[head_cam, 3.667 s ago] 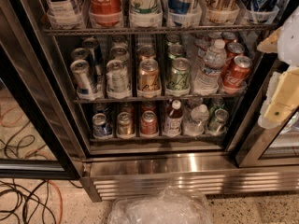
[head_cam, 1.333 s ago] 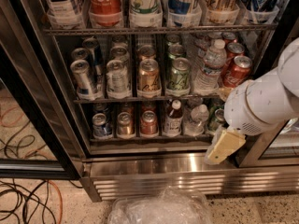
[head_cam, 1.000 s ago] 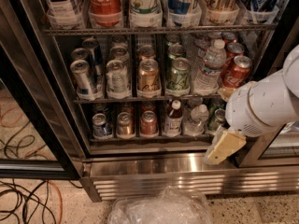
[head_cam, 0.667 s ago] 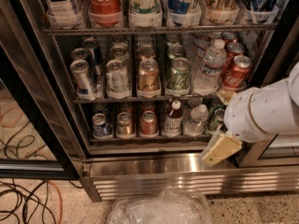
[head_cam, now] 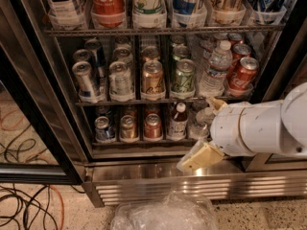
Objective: Pick pepsi can from bottom shelf of fridge
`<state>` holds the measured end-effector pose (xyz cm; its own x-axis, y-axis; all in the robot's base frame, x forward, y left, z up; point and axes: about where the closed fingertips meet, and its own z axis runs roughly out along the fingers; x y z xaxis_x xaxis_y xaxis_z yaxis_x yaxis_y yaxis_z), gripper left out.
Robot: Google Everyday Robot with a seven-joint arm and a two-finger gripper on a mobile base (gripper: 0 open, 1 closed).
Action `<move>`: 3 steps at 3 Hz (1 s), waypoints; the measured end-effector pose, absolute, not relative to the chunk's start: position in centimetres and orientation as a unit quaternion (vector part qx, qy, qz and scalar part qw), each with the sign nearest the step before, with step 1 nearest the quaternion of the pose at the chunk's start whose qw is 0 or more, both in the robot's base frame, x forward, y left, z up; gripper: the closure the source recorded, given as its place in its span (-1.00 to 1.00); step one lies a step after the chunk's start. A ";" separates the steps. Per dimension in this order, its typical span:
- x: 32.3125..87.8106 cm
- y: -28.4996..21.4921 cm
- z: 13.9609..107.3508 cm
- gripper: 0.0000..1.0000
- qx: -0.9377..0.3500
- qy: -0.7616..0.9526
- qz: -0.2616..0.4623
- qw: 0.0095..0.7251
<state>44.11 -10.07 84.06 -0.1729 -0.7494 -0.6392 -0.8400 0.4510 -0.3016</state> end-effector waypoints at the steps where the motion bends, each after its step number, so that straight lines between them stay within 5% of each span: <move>1: 44.1 -7.5 83.2 -1.00 -0.503 0.759 0.087 0.404; 3: 44.5 -3.8 79.9 -1.00 -0.416 0.755 0.170 0.478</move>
Offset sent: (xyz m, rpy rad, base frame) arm 0.0077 0.0726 -0.0357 0.4658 -0.0043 -0.0999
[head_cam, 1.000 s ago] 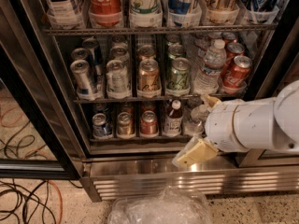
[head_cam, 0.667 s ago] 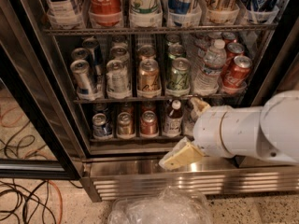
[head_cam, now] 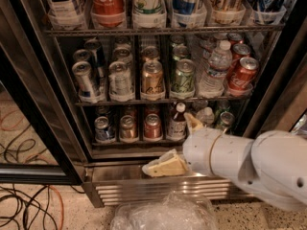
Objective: Pick pepsi can from bottom shelf of fridge
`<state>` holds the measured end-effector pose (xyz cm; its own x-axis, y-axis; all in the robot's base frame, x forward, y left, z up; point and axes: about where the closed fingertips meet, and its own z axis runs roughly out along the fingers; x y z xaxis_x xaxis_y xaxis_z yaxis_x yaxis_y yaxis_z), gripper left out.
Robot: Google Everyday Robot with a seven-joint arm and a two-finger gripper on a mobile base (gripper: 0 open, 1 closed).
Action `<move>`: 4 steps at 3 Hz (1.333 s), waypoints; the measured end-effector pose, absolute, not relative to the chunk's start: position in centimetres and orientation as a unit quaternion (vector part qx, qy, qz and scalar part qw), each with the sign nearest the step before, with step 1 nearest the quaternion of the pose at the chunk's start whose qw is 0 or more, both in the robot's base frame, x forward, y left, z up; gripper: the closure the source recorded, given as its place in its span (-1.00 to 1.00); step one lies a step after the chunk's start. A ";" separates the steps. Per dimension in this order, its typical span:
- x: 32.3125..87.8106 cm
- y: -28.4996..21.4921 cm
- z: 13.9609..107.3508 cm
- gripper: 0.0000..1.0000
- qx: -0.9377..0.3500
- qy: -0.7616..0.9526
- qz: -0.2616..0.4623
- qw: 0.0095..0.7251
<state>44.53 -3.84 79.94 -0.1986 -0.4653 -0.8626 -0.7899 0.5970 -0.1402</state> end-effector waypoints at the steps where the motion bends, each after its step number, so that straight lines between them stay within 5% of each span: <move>1: 44.4 -1.0 79.9 -1.00 -0.379 0.739 0.200 0.520; 4: 43.6 -0.3 77.3 -1.00 -0.362 0.737 0.213 0.529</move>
Offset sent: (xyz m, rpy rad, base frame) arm 0.0015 0.0084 -0.0072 0.0905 -0.0218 -0.0463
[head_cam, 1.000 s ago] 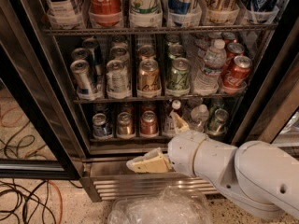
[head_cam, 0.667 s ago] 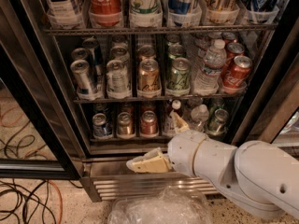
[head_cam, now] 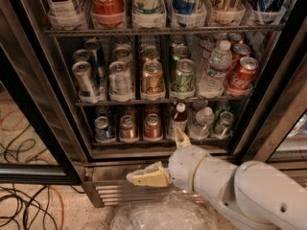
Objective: Pick pepsi can from bottom shelf of fridge
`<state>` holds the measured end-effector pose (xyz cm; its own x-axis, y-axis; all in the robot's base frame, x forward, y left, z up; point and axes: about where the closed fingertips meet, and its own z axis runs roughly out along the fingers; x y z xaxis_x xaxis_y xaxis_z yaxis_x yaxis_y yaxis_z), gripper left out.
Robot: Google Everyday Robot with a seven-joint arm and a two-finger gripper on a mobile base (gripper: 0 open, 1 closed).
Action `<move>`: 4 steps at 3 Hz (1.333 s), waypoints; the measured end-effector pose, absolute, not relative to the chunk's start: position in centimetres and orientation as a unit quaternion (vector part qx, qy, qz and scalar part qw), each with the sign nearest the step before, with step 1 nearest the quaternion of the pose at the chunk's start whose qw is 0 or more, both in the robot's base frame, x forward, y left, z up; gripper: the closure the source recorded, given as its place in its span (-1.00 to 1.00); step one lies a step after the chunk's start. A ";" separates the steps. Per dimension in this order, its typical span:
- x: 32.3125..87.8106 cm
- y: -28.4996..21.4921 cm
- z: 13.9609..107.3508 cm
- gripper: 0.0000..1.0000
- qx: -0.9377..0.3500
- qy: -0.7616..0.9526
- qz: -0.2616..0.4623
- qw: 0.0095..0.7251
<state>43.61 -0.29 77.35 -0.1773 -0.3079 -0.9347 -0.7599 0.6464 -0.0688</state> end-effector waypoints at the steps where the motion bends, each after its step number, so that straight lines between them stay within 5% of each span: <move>1: 43.3 0.2 75.9 -1.00 -0.350 0.729 0.214 0.548; 4: 43.0 2.9 71.5 -1.00 -0.330 0.708 0.218 0.585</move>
Offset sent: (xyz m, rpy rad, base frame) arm -0.0100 0.0182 -0.0486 0.0830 -0.1048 -0.0569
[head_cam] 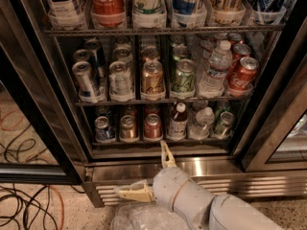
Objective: Pick pepsi can from bottom shelf of fridge
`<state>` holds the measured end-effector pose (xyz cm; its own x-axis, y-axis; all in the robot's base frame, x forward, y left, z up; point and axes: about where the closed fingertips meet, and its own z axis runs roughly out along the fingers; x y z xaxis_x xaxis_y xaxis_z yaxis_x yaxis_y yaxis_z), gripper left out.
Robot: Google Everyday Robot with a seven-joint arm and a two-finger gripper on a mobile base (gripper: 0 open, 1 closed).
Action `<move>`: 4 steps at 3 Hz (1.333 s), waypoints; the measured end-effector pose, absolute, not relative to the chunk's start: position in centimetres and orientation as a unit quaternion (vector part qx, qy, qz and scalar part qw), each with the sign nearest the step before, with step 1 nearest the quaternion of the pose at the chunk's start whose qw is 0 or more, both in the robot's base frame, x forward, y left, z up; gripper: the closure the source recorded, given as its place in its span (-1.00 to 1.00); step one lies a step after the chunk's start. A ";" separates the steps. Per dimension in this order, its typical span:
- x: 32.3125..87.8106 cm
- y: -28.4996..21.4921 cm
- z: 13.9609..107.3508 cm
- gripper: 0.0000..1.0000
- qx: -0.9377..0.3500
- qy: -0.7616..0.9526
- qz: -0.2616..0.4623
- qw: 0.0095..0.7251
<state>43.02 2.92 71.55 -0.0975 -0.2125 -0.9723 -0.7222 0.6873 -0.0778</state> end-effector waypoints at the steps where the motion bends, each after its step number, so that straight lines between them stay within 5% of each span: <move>1: 43.2 3.6 70.1 -1.00 -0.339 0.705 0.225 0.580; 4: 44.8 5.0 63.7 -1.00 -0.284 0.693 0.221 0.625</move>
Offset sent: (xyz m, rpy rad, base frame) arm 0.0119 0.0157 -0.0603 0.0488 -0.0019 -0.0228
